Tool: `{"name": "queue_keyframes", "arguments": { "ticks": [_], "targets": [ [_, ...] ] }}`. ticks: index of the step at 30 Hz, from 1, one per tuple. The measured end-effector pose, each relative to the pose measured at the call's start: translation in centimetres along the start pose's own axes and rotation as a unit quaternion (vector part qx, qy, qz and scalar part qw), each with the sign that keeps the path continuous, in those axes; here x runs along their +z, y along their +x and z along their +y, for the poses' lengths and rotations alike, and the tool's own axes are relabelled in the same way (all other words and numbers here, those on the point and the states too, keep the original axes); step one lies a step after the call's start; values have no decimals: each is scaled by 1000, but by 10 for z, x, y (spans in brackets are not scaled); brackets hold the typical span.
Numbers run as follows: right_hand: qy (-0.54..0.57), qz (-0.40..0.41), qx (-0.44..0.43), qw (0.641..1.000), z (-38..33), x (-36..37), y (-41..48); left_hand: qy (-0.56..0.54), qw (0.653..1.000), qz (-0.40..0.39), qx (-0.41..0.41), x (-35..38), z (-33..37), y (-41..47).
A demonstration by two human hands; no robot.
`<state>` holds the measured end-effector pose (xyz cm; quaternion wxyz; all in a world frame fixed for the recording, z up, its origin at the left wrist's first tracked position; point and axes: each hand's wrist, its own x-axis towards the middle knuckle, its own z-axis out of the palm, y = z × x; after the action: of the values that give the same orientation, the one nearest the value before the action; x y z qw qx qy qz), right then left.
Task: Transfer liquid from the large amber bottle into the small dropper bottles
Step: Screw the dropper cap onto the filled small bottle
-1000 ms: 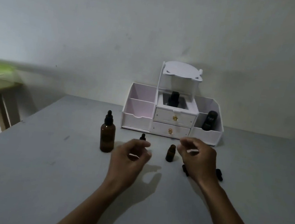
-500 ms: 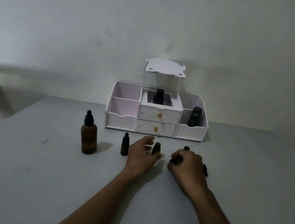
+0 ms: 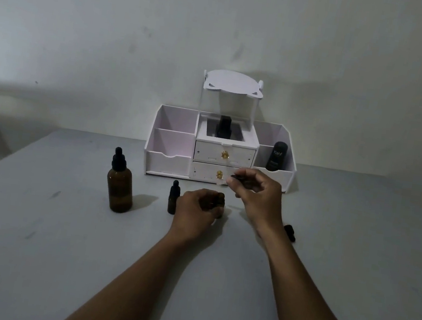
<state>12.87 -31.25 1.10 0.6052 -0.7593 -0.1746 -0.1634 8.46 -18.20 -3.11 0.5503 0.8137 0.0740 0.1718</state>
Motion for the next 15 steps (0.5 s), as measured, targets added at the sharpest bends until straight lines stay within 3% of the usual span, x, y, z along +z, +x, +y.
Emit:
{"name": "queue_keyframes", "arguments": {
  "ticks": [8,15],
  "targets": [
    [18,40,-23,999,4,4,-7,12,1000,-11,13,-1,-1,0],
    [-20,8,-54,998,9,9,-9,24,999,4,22,0,1,-1]
  ]
}}
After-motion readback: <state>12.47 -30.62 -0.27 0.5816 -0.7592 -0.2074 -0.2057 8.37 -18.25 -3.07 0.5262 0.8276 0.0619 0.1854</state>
